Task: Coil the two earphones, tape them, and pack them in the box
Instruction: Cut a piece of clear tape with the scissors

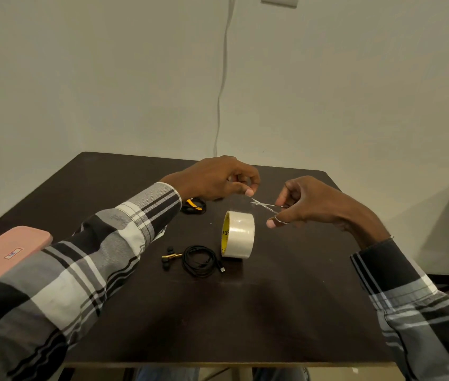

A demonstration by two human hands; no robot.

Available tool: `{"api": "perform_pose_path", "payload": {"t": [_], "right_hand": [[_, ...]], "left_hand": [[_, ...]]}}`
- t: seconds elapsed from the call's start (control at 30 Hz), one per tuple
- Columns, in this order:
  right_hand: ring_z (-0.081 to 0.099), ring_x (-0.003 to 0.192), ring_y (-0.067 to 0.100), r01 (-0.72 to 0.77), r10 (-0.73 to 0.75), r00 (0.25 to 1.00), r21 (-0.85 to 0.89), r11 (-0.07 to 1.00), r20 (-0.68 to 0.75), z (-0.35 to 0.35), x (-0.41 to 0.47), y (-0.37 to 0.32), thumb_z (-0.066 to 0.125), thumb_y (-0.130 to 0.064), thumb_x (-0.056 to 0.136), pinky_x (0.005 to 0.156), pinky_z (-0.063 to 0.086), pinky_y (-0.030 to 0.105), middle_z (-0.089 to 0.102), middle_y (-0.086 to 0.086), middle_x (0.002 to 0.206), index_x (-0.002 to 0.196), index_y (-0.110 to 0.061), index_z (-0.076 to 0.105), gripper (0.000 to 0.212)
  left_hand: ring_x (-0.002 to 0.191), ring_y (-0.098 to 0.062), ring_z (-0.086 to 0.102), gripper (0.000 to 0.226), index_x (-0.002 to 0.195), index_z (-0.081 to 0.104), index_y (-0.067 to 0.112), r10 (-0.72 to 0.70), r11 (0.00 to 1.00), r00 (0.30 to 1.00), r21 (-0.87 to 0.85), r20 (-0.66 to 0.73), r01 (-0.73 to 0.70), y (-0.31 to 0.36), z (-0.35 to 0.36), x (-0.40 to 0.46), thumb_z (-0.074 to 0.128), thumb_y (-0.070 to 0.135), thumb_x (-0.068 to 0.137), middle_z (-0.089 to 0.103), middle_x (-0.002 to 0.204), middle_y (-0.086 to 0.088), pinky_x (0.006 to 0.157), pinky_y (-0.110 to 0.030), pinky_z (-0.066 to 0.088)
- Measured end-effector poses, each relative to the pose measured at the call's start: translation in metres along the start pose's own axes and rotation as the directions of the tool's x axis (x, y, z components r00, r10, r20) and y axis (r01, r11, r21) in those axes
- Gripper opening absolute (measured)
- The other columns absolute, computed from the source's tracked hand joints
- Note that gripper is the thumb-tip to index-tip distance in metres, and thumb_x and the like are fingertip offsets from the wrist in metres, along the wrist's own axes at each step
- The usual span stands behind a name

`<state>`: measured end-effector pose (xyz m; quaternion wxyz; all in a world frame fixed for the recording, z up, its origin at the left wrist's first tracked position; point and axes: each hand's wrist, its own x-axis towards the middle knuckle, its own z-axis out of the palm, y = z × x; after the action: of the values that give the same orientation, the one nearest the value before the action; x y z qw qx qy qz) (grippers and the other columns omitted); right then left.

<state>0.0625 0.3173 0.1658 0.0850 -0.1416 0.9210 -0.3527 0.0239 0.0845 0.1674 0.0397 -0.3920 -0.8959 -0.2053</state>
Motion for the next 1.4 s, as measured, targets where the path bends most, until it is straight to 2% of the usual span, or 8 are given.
{"api": "perform_pose_path", "payload": {"t": [0.1,0.23,0.37,0.7,0.93,1.1,1.27,1.4], "right_hand": [[0.058,0.052,0.013,-0.001,0.001,1.0,0.007,1.0,0.009,-0.001,0.001,-0.001,0.095,-0.028,0.061,0.055,0.048,0.027,0.063,0.004,0.065,0.089,-0.007,0.065,0.046],[0.059,0.055,0.019,0.002,-0.002,1.0,0.009,1.0,0.018,-0.002,0.002,-0.003,0.095,-0.025,0.061,0.057,0.048,0.031,0.063,0.001,0.06,0.088,-0.006,0.065,0.045],[0.061,0.055,0.018,0.004,-0.005,1.0,0.02,1.0,0.015,-0.002,0.001,-0.004,0.095,-0.021,0.061,0.057,0.048,0.029,0.065,-0.002,0.058,0.086,-0.004,0.066,0.041],[0.064,0.059,0.021,0.031,-0.031,1.0,0.036,0.999,-0.008,-0.001,0.0,-0.006,0.093,-0.013,0.062,0.059,0.052,0.031,0.07,0.013,0.066,0.08,-0.001,0.067,0.034],[0.062,0.066,0.019,0.017,-0.016,0.998,-0.029,0.999,0.06,-0.006,-0.007,0.004,0.097,-0.033,0.054,0.068,0.05,0.038,0.07,0.019,0.079,0.086,-0.008,0.065,0.051],[0.061,0.067,0.023,0.017,-0.016,0.999,-0.019,1.0,0.03,-0.015,-0.011,0.008,0.096,-0.045,0.045,0.067,0.047,0.041,0.069,0.024,0.082,0.085,-0.007,0.065,0.063],[0.064,0.068,0.026,0.013,-0.012,0.999,-0.026,1.0,0.052,-0.014,-0.011,0.003,0.096,-0.042,0.048,0.069,0.05,0.041,0.072,0.023,0.081,0.085,-0.006,0.066,0.06],[0.062,0.066,0.027,0.002,0.0,0.998,-0.029,1.0,0.063,-0.011,-0.01,-0.001,0.096,-0.036,0.054,0.068,0.049,0.04,0.07,0.027,0.08,0.085,-0.005,0.065,0.054]], "left_hand": [[0.087,-0.005,0.05,0.002,0.093,0.06,0.035,-0.006,1.0,1.0,0.006,0.001,0.006,0.0,0.0,-0.001,0.06,0.037,0.094,0.055,0.081,0.023,0.067,-0.024,0.034],[0.088,-0.006,0.05,0.001,0.093,0.059,0.036,-0.003,1.0,1.0,0.01,-0.002,0.003,0.0,-0.001,-0.002,0.06,0.036,0.094,0.055,0.084,0.022,0.068,-0.024,0.035],[0.092,-0.011,0.053,0.007,0.097,0.063,0.031,-0.013,1.0,1.0,0.017,0.0,0.013,0.0,-0.001,-0.003,0.06,0.037,0.094,0.06,0.088,0.017,0.076,-0.031,0.042],[0.09,-0.008,0.052,0.005,0.091,0.057,0.038,-0.007,1.0,1.0,0.004,0.005,0.007,0.0,0.0,-0.005,0.06,0.036,0.094,0.056,0.081,0.024,0.072,-0.028,0.038],[0.093,-0.01,0.056,0.007,0.087,0.058,0.042,-0.031,0.995,0.999,-0.091,-0.016,0.03,-0.005,0.0,-0.007,0.061,0.038,0.092,0.06,0.08,0.025,0.075,-0.029,0.041],[0.092,-0.01,0.057,0.004,0.087,0.06,0.039,-0.037,0.992,0.999,-0.123,-0.019,0.034,-0.007,0.002,-0.007,0.062,0.039,0.091,0.062,0.082,0.023,0.074,-0.03,0.041],[0.077,0.002,0.056,0.003,0.089,0.062,0.036,-0.034,0.989,0.999,-0.144,-0.01,0.032,-0.005,0.002,-0.007,0.062,0.036,0.092,0.06,0.076,0.028,0.069,-0.028,0.039],[0.075,0.003,0.054,0.004,0.088,0.062,0.036,-0.03,0.991,1.0,-0.128,-0.007,0.029,-0.003,0.003,-0.007,0.063,0.036,0.092,0.061,0.077,0.025,0.067,-0.026,0.037]]}}
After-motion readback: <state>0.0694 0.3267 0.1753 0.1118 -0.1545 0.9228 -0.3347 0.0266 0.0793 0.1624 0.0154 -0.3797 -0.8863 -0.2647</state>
